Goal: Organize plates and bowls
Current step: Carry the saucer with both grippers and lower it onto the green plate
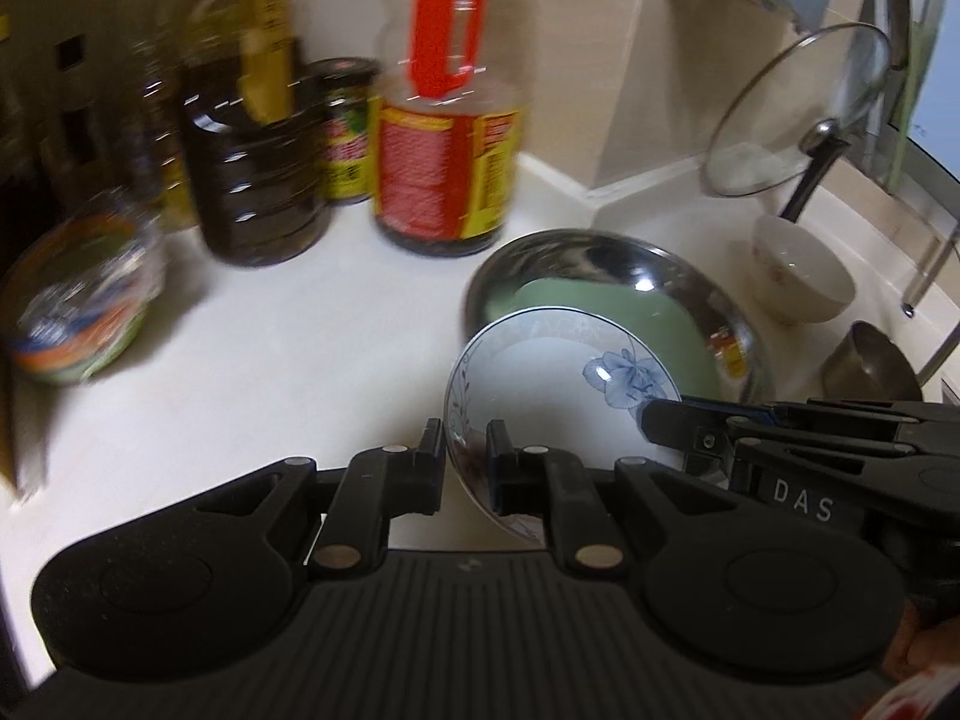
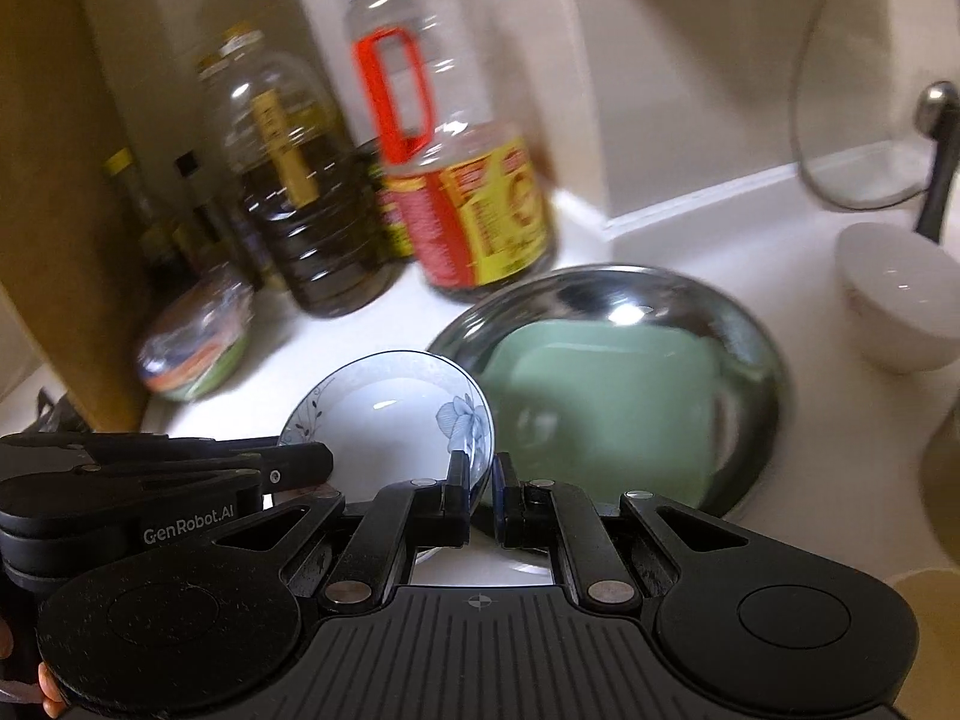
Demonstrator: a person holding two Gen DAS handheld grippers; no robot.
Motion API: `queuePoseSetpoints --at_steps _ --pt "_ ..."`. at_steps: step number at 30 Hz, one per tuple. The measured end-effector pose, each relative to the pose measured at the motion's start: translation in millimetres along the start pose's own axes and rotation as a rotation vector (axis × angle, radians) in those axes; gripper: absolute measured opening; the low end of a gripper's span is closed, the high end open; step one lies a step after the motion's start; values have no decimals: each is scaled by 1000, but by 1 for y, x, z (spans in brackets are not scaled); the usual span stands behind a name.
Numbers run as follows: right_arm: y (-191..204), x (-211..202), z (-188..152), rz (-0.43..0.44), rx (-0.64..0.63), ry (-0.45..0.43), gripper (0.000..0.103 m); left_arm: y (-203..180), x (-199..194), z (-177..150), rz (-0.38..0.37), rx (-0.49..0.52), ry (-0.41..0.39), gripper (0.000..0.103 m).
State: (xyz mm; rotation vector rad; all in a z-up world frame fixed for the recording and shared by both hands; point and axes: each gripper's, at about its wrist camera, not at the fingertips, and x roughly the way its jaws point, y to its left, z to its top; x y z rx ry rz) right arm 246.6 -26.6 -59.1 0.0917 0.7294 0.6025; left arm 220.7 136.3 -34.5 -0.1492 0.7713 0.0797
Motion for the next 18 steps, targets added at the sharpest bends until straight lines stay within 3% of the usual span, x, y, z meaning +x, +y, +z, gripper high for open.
queuePoseSetpoints --at_steps 9,18 --pt "-37 -1 13 -99 75 -20 7 -30 35 24 -81 70 19 12" --pt "-61 17 19 -149 124 11 8 -41 71 34 -100 94 71 12"
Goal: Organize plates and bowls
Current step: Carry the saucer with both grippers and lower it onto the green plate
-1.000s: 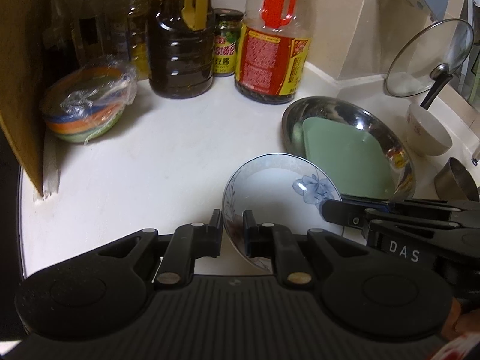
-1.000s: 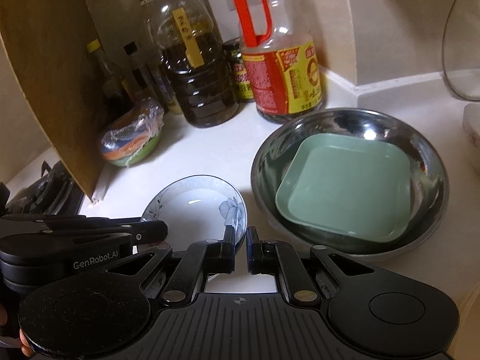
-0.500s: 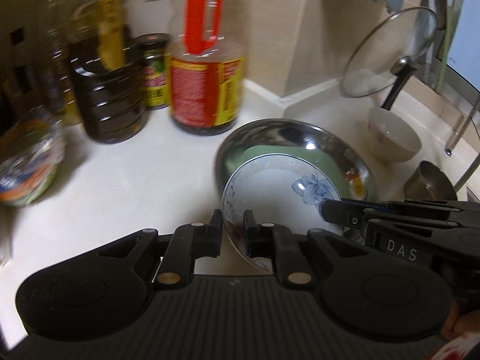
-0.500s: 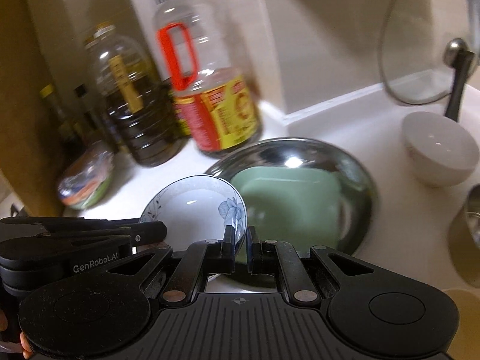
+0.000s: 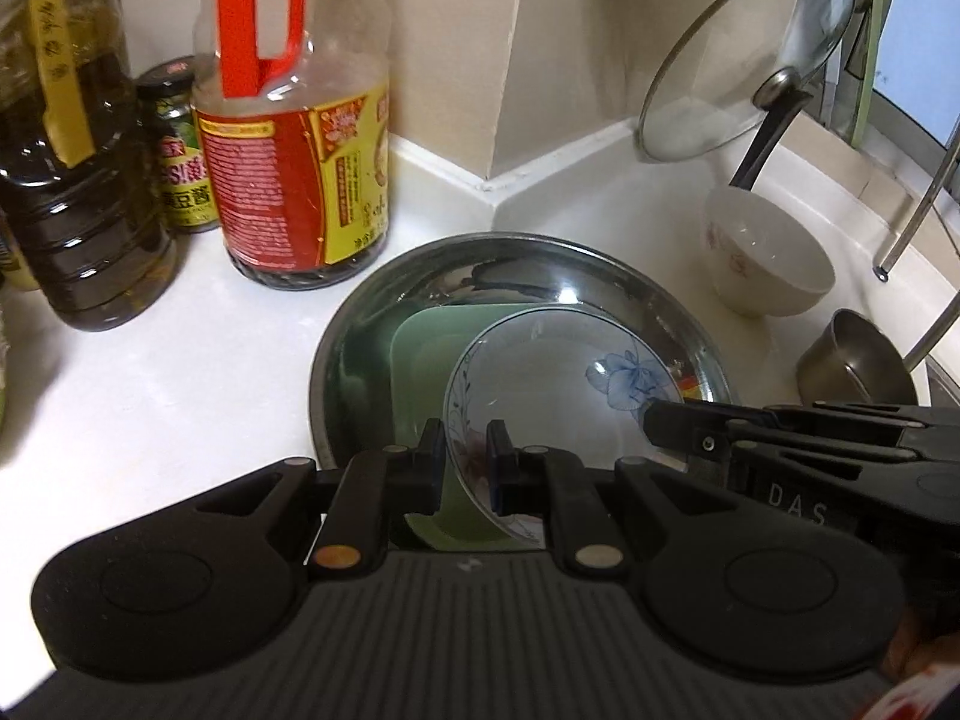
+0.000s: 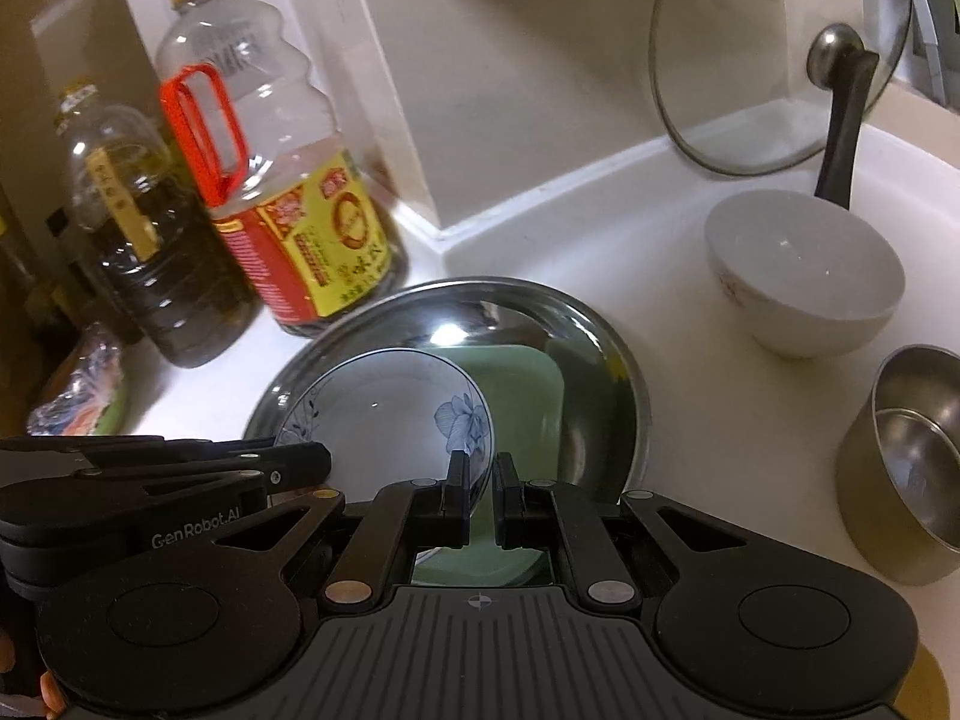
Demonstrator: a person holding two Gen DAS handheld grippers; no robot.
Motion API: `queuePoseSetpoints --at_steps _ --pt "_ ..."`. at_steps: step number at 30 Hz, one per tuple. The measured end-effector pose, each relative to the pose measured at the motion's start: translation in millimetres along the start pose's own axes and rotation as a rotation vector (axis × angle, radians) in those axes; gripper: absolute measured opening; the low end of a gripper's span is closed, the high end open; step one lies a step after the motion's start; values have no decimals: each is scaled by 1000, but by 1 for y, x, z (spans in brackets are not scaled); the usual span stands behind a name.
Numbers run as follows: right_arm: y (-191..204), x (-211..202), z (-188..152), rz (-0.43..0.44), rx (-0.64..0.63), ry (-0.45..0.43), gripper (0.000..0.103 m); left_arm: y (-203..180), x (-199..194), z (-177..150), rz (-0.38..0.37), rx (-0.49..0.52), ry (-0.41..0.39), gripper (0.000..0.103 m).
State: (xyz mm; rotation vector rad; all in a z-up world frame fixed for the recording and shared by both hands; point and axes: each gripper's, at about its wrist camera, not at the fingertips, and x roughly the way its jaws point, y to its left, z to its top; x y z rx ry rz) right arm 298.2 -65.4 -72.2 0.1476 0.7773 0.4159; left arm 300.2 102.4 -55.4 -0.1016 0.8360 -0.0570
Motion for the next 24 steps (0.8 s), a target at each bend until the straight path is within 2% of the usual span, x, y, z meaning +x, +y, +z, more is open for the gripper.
queuePoseSetpoints --at_steps 18,21,24 --pt "-14 33 4 -29 71 39 8 6 36 8 -20 -23 75 12" --pt "-18 31 5 -17 95 28 8 5 35 9 -15 -19 68 13" --pt "-19 23 8 -14 95 -6 9 6 30 12 3 -22 56 18"
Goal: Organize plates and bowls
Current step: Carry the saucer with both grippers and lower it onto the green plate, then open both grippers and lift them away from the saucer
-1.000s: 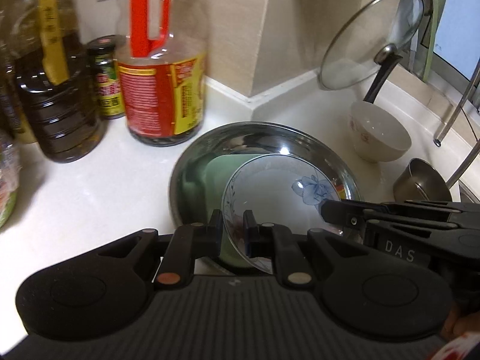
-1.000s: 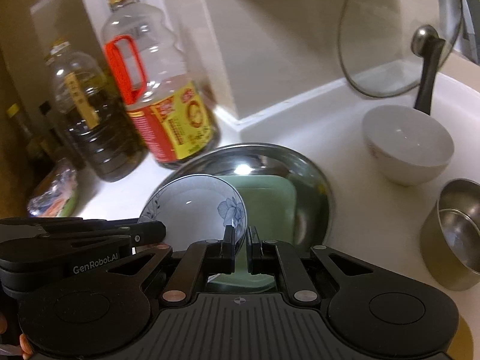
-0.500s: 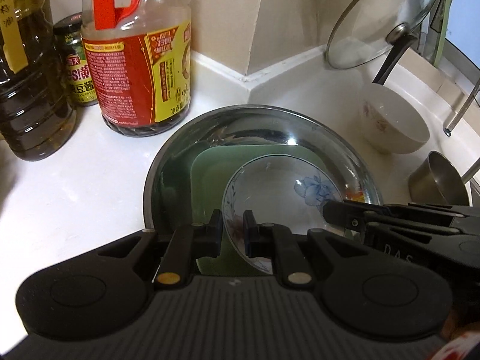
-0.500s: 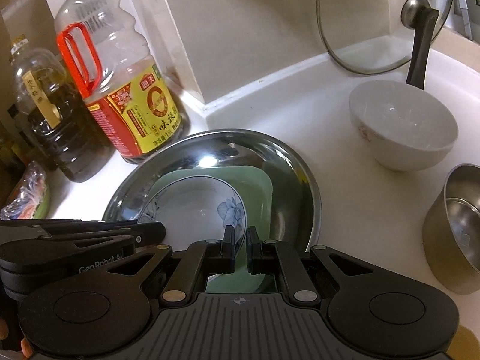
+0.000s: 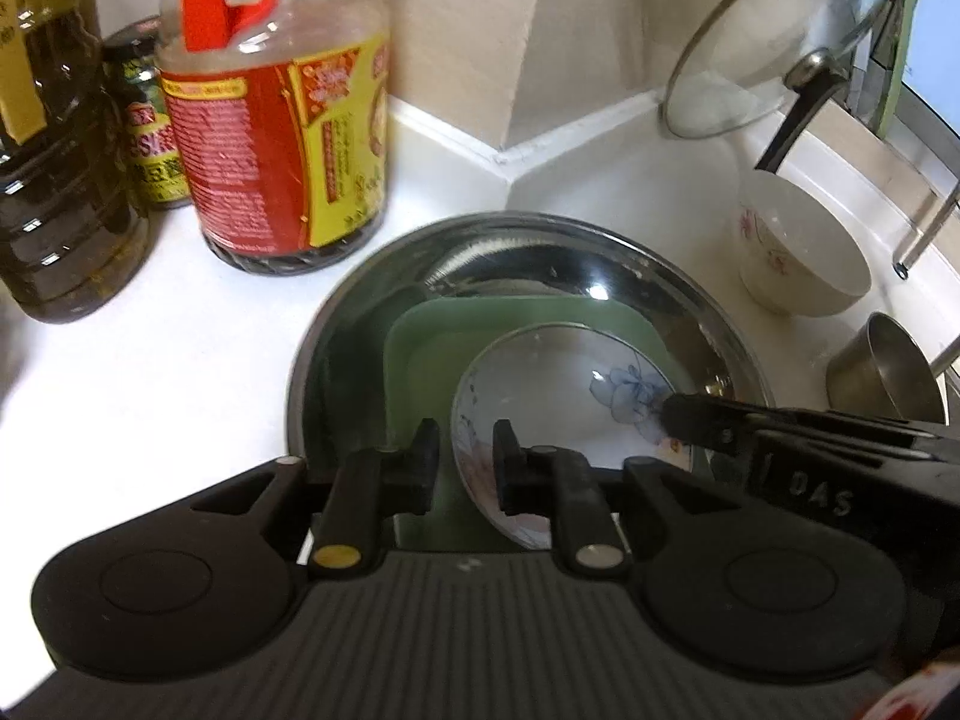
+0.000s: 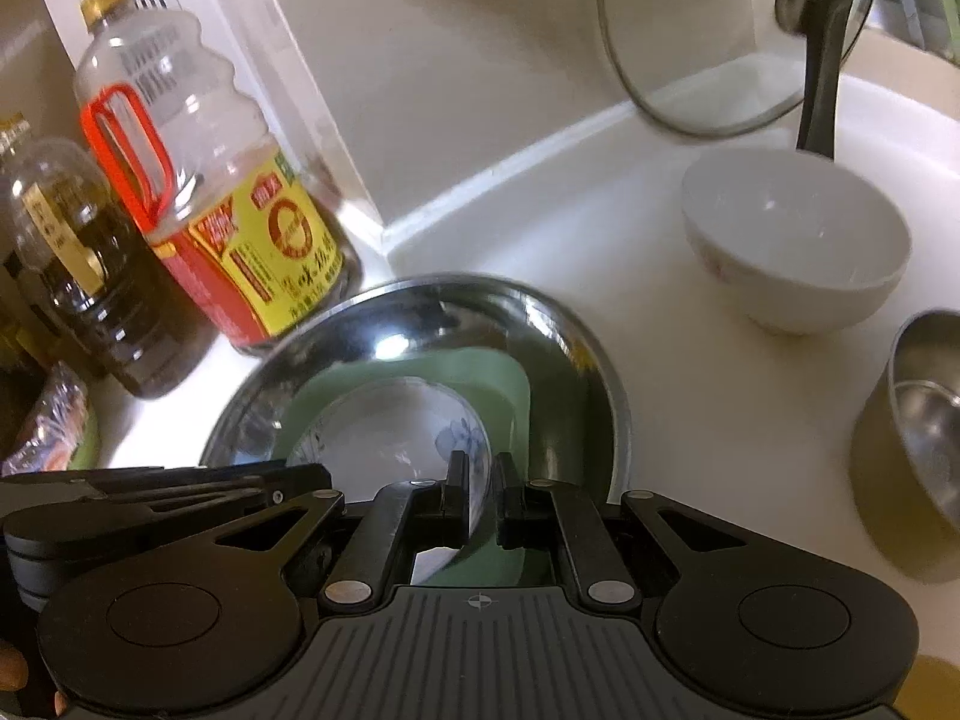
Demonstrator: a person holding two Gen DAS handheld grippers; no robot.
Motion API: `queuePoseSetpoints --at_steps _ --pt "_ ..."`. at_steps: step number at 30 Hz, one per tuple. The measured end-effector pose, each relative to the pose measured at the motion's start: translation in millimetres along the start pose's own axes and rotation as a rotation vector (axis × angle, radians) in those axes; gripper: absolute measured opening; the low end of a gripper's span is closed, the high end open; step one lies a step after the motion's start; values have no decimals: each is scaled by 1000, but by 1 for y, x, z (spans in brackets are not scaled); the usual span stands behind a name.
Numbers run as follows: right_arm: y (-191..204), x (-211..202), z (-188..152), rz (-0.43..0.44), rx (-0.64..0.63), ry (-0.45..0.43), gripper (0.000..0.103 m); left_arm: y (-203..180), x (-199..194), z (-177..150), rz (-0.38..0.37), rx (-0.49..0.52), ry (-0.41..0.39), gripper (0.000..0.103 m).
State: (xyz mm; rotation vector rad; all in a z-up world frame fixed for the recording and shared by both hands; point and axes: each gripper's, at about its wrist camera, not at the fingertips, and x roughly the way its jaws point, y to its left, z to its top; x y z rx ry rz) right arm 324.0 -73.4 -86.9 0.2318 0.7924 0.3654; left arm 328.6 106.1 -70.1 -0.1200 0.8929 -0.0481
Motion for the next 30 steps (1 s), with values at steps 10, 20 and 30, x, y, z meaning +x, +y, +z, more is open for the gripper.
queuePoseSetpoints --at_steps 10,20,30 --pt "-9 -62 -4 67 7 -104 50 -12 -52 -4 18 45 -91 20" --pt "-29 -124 -36 103 28 -157 52 -39 -100 -43 -8 70 -96 20" --pt "-51 -182 -81 94 40 -176 52 -74 -130 -88 -27 69 -87 20"
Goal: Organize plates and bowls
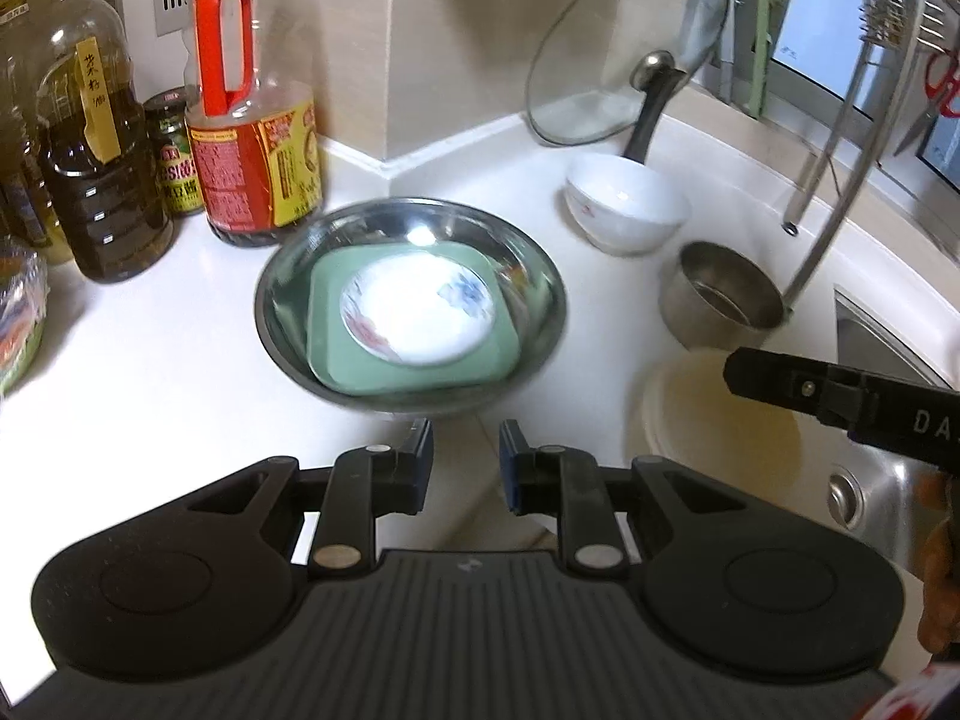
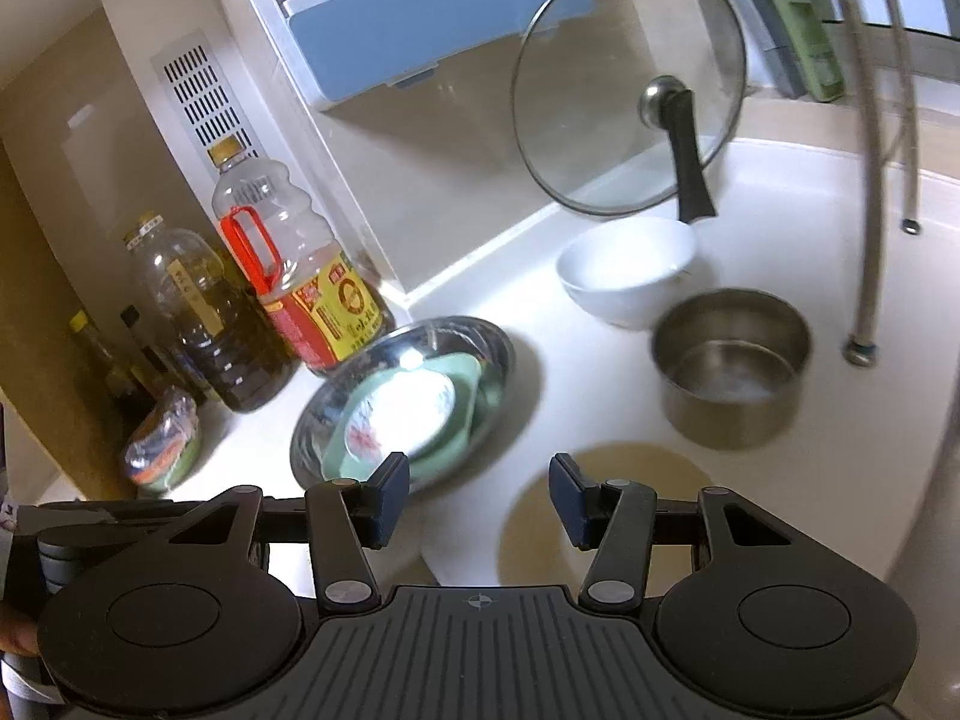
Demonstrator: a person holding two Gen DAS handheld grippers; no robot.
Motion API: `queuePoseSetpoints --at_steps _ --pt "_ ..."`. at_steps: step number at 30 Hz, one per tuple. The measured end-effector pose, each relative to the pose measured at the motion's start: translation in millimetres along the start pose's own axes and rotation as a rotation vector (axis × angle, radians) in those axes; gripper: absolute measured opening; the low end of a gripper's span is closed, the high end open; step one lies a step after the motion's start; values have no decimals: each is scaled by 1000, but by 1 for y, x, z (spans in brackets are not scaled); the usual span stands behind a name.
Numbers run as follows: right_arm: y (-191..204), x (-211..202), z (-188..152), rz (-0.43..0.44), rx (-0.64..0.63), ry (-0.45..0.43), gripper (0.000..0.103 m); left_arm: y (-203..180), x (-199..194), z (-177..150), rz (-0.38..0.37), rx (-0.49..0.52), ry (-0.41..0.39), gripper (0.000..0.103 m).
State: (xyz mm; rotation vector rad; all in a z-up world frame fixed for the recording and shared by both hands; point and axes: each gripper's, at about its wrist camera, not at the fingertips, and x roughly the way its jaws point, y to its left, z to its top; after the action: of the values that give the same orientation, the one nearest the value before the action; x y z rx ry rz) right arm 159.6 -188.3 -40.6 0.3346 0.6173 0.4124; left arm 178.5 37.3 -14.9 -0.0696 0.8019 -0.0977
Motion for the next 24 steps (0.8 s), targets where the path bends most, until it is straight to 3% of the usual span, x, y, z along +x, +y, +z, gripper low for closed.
queuePoseSetpoints --at_steps 12,24 --pt "-31 -64 -36 -46 -7 36 52 -57 -32 -45 -5 -1 -3 20" --pt "-53 -102 -56 -76 -26 60 52 -101 -51 -73 -3 -4 0 20"
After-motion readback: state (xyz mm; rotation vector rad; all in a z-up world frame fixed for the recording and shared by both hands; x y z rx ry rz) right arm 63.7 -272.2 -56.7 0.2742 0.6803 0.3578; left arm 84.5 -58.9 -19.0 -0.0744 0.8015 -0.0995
